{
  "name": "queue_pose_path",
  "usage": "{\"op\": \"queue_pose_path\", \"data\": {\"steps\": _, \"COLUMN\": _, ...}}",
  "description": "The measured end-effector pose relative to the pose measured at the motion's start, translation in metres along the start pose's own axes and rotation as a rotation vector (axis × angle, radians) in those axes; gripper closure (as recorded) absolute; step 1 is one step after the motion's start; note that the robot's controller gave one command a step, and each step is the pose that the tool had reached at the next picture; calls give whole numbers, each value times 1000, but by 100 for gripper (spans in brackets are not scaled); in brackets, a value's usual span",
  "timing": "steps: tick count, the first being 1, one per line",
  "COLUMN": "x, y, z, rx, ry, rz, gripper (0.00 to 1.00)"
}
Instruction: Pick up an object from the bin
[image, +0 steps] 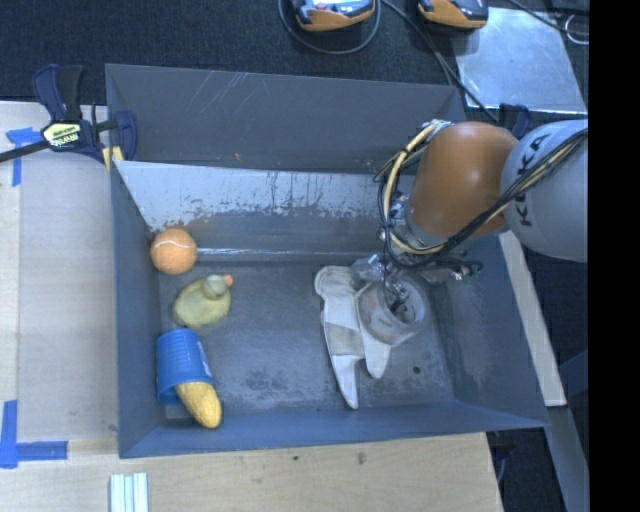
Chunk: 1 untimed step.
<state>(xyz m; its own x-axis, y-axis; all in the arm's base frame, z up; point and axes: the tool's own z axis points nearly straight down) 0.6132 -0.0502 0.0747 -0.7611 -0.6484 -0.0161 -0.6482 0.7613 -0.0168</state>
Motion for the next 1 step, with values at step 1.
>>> {"op": "queue_pose_path", "data": {"steps": 1, "x": 0, "y": 0, "z": 0, "rx": 0, "ry": 0, "rz": 0, "gripper": 100}}
